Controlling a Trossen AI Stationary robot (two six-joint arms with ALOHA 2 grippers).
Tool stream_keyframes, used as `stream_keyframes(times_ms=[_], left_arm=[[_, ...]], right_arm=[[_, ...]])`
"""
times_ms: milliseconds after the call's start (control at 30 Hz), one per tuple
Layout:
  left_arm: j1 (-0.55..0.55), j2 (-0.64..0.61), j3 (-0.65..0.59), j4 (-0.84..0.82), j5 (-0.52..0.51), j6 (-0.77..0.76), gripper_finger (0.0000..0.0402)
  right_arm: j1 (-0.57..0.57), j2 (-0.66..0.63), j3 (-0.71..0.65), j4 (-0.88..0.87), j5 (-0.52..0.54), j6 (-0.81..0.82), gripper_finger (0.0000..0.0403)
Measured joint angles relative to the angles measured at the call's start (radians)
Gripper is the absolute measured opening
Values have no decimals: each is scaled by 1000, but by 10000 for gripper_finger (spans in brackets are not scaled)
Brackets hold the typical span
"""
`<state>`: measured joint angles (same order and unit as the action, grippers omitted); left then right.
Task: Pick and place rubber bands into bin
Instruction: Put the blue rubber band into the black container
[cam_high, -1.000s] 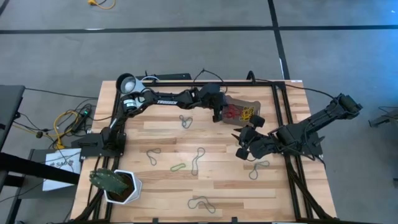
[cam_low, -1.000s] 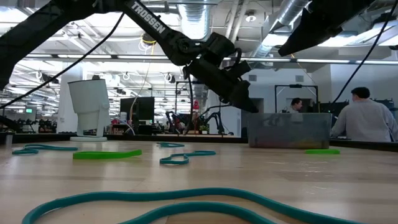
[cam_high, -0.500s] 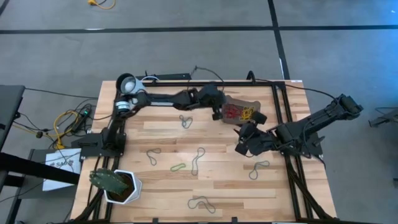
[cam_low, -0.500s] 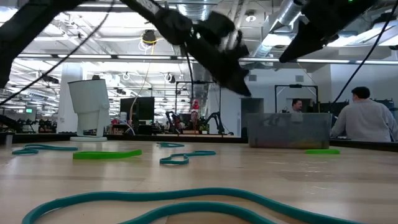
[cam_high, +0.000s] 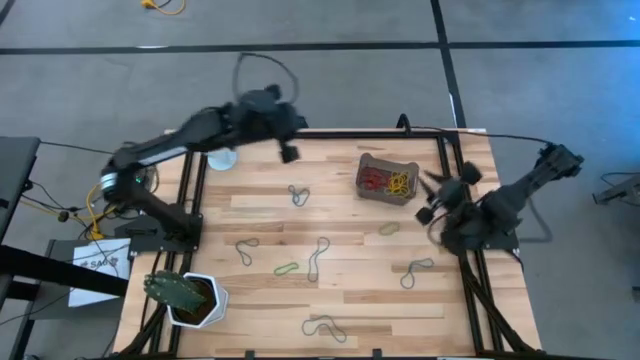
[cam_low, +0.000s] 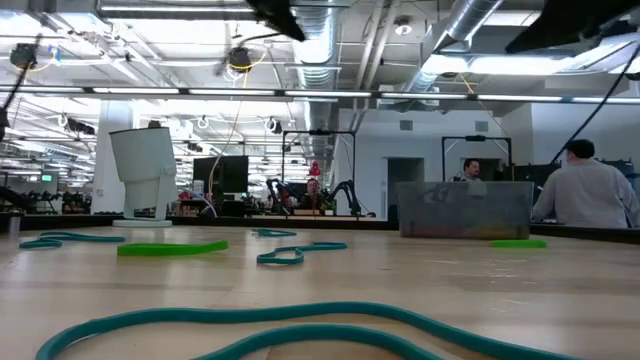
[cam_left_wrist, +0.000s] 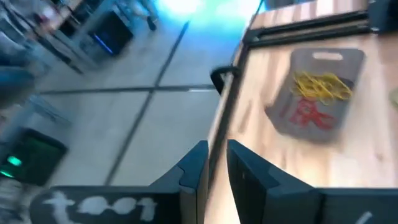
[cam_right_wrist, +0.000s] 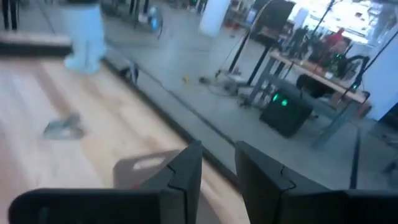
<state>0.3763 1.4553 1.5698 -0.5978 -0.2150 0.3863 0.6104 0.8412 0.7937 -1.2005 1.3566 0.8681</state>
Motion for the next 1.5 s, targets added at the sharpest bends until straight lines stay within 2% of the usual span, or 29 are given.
stream_keyframes(times_ms=[67, 133, 233, 300, 400, 500, 600, 733, 900, 967, 1100, 1267, 1433, 1500], left_arm=[[42, -81, -82, -26, 70, -28, 50], [84, -162, -204, 19, 159, -53, 50], [119, -273, -446, 210, 281, -91, 50], [121, -310, -620, 414, 332, -103, 50], [115, -301, -839, 776, 404, -154, 50], [105, -234, -957, 1006, 453, -269, 50], [100, -143, -970, 1035, 462, -380, 50], [95, 16, -917, 991, 461, -458, 50], [88, 197, -831, 904, 411, -441, 50], [88, 256, -798, 844, 358, -410, 50], [89, 330, -755, 746, 334, -388, 50], [88, 348, -744, 690, 318, -389, 50], [85, 347, -743, 667, 310, -389, 50], [81, 343, -743, 668, 307, -397, 50]], right_arm=[[12, -79, 0, -23, -5, 26, 92], [26, -150, -10, -19, -54, 50, 92], [55, -262, -90, 40, -153, 57, 92], [73, -329, -188, 169, -178, 49, 92], [93, -382, -376, 470, -184, -52, 92], [96, -383, -544, 846, -213, -206, 92], [84, -381, -654, 1159, -305, -357, 92], [46, -384, -705, 1463, -401, -527, 92], [-9, -384, -705, 1603, -662, -638, 92], [-22, -383, -705, 1601, -713, -626, 92], [-33, -382, -705, 1598, -701, -616, 92], [-74, -382, -705, 1558, -696, -615, 92], [-149, -358, -705, 1485, -595, -584, 92], [-184, -344, -705, 1473, -589, -580, 92]])
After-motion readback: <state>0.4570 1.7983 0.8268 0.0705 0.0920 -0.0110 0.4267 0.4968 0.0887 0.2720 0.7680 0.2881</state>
